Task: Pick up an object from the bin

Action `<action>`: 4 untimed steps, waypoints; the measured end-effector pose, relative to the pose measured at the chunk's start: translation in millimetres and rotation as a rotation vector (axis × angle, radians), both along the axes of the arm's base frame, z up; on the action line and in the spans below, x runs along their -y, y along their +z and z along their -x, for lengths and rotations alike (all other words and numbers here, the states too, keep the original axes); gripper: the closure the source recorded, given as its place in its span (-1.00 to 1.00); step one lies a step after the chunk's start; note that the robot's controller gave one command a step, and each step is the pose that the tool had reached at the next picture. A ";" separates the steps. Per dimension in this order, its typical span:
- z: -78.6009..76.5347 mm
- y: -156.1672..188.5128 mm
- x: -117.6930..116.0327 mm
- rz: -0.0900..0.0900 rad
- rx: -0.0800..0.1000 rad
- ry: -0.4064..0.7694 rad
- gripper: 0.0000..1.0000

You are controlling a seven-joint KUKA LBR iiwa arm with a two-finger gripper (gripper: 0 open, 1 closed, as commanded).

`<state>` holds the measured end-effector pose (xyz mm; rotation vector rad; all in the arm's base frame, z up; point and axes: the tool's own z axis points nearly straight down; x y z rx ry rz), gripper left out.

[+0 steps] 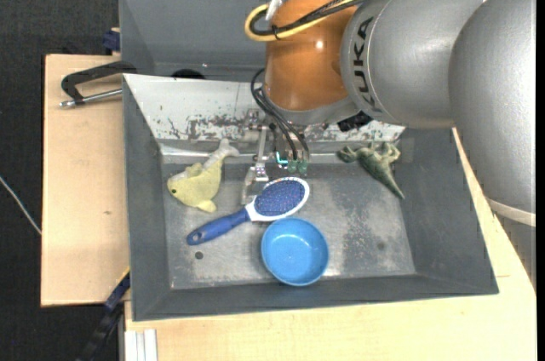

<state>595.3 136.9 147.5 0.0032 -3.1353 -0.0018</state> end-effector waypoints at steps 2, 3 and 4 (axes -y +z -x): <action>9.0 -42.5 -19.8 0.000 0.019 0.252 -1.00; 12.4 -43.3 -22.8 0.001 0.015 0.265 -1.00; 23.1 -48.3 -30.2 -0.003 0.001 0.275 -1.00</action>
Offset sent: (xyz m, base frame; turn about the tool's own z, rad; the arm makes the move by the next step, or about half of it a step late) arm -0.0058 0.0099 -0.0610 -0.2340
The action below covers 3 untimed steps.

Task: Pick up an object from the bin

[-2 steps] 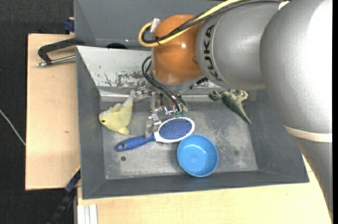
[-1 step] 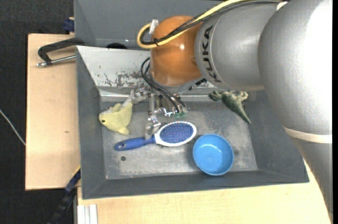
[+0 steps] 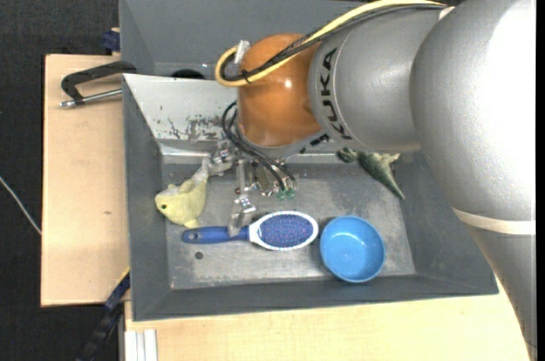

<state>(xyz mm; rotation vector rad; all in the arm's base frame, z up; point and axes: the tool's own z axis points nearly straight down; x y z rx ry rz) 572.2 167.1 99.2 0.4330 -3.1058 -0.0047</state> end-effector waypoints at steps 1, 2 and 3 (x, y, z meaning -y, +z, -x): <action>57.9 -27.4 -62.9 0.001 0.008 0.027 -1.00; 55.2 -23.6 -60.5 0.001 0.006 0.022 1.00; 28.1 81.0 -49.7 -0.003 0.019 0.034 1.00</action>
Offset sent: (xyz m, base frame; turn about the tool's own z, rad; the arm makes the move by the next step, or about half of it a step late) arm -0.0571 0.0589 -0.0292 -0.0225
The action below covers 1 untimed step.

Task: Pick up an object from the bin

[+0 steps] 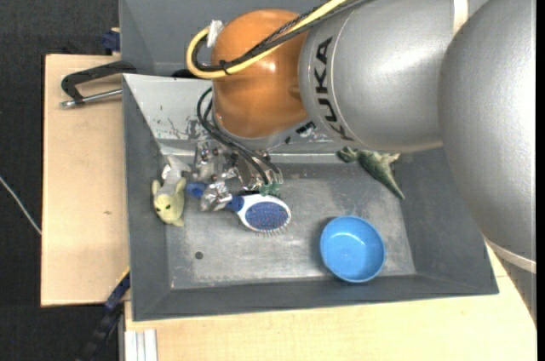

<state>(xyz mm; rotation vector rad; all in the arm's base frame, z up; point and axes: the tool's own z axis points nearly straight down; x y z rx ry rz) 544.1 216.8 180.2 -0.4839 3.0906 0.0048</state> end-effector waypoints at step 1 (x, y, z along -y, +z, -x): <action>-1.2 123.2 38.4 0.001 0.001 -0.019 1.00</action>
Offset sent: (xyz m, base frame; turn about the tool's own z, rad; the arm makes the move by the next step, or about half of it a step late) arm -0.0011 -0.0383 0.1173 0.0162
